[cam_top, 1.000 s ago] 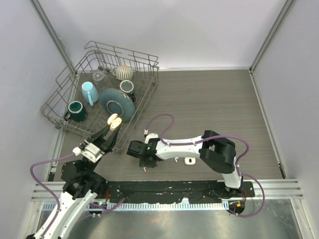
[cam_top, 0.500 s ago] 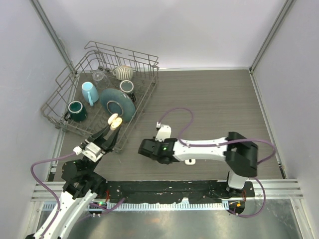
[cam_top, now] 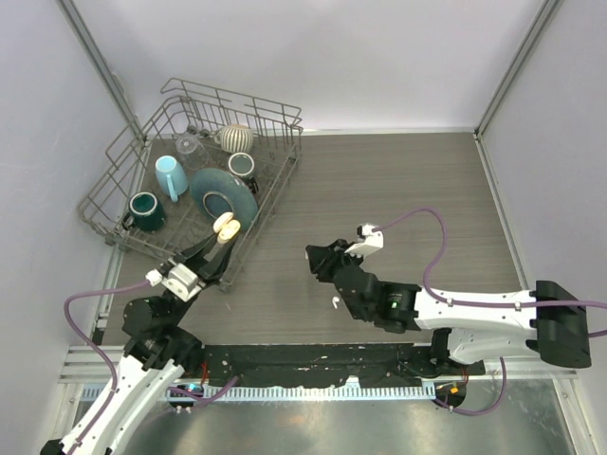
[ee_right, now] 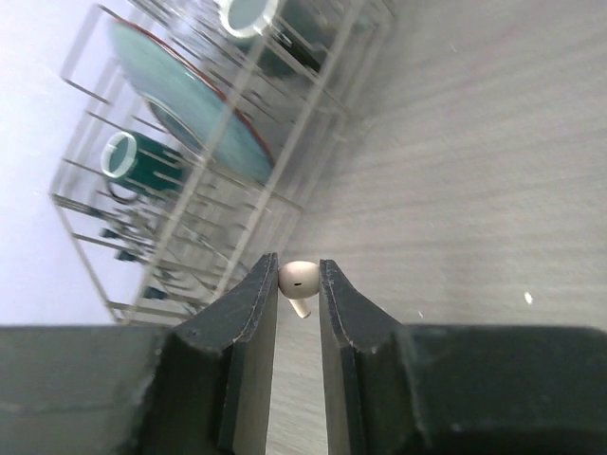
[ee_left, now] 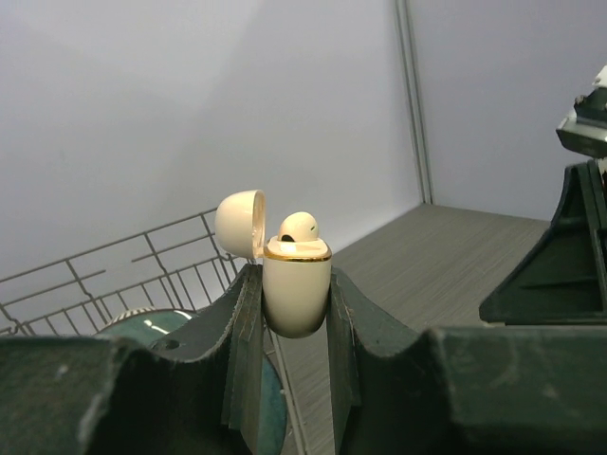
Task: Insert the wireless bluetooth earbuds into the charging case
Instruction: Pick up the earbud from the center of the board.
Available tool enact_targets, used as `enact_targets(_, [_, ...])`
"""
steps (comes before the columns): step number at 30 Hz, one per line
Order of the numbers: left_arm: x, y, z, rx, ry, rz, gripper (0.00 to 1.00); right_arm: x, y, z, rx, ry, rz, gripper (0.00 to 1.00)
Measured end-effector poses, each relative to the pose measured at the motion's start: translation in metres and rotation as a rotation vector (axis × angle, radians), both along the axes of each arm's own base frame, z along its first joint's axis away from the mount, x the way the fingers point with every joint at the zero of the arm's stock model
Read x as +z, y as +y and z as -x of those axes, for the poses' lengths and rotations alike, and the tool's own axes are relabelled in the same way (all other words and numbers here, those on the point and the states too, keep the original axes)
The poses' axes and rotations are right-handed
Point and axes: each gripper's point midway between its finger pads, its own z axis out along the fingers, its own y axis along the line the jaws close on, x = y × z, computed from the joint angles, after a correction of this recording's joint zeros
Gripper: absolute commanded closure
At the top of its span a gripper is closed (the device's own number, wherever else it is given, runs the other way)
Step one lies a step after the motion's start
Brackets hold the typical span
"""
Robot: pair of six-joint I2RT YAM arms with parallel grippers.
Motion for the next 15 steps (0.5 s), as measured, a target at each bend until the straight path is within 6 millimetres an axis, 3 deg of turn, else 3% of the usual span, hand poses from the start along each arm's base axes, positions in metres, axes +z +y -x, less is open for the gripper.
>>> enact_targets(8, [0.002, -0.013, 0.001, -0.059, -0.024, -0.016, 1.00, 0.089, 0.002, -0.005, 0.042, -0.289, -0.196, 0.99])
enact_targets(15, [-0.002, -0.023, 0.005, -0.114, -0.061, -0.031, 1.00, 0.161, 0.006, 0.011, 0.141, -0.518, -0.342, 0.99])
